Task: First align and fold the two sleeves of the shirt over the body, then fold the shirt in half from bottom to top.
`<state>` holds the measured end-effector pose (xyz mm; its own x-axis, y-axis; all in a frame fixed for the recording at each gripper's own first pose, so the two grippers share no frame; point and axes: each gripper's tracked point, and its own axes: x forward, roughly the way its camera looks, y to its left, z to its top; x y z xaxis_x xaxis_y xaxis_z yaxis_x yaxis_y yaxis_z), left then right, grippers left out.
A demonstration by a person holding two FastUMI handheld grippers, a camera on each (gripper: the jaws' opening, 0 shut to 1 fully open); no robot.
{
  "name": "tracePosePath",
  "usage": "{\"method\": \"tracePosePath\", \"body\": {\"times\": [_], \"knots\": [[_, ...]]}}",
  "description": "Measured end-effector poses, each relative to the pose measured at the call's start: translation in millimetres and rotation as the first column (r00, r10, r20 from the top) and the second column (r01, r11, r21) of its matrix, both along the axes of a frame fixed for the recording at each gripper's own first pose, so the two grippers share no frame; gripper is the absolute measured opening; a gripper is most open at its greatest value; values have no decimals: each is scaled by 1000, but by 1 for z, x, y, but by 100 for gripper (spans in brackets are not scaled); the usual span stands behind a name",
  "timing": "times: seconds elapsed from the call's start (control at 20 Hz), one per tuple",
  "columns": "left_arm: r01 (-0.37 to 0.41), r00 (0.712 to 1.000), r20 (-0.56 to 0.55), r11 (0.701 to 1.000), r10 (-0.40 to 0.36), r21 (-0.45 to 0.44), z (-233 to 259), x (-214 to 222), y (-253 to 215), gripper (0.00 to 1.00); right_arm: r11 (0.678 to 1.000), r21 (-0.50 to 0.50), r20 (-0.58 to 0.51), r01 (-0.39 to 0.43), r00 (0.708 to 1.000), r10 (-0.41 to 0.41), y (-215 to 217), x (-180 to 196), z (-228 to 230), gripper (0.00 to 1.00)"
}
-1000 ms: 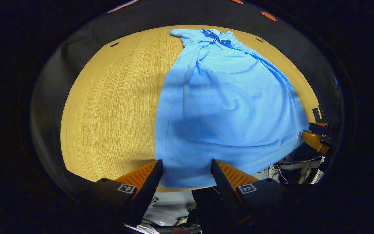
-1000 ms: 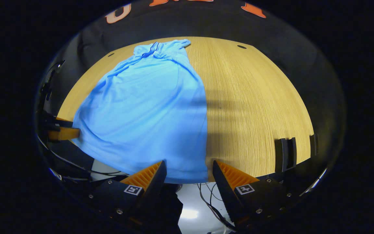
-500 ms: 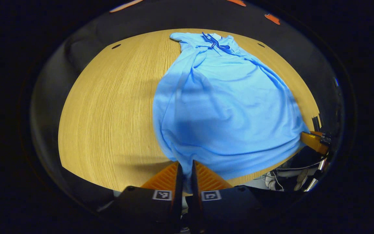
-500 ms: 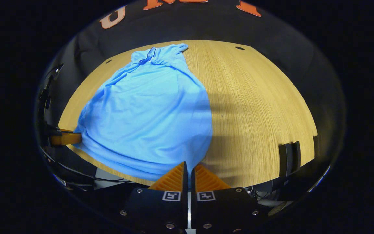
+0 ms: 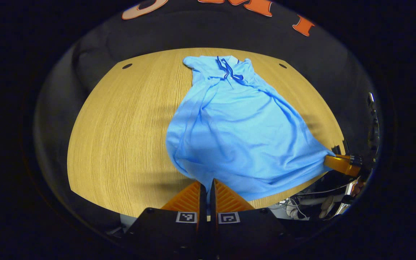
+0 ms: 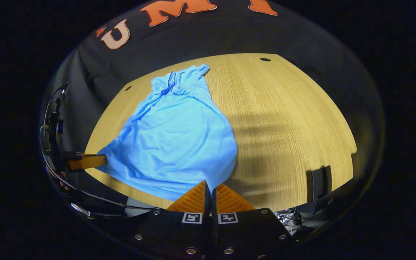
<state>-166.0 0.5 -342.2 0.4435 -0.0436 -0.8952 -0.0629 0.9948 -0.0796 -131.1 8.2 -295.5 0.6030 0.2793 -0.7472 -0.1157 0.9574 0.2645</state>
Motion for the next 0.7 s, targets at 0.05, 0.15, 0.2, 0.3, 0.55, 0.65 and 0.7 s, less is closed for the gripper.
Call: {"method": "tracePosePath", "body": {"times": [0.05,0.15,0.2,0.3,0.55,0.65,0.7], "knots": [[-5,1000,17,1000,5,-8,7,10,2,7,1000,11,6,4,1000,-4,1,6,9,2],[-6,998,58,1000,8,-21,25,30,6,8,999,30,31,14,999,-15,1,20,29,2],[-4,997,77,1000,6,-25,32,41,8,7,999,30,47,16,999,-17,0,30,39,2],[5,994,112,1000,-3,-22,49,66,15,7,1000,26,76,5,997,-7,2,49,57,2],[33,982,186,999,-34,7,75,132,30,7,1000,-3,151,-17,988,17,11,110,103,2],[46,978,204,999,-49,18,82,156,35,7,1000,-10,171,-15,985,16,17,138,114,2],[54,976,211,998,-56,20,85,169,37,7,1000,-15,181,-10,983,13,19,151,119,2]]}}
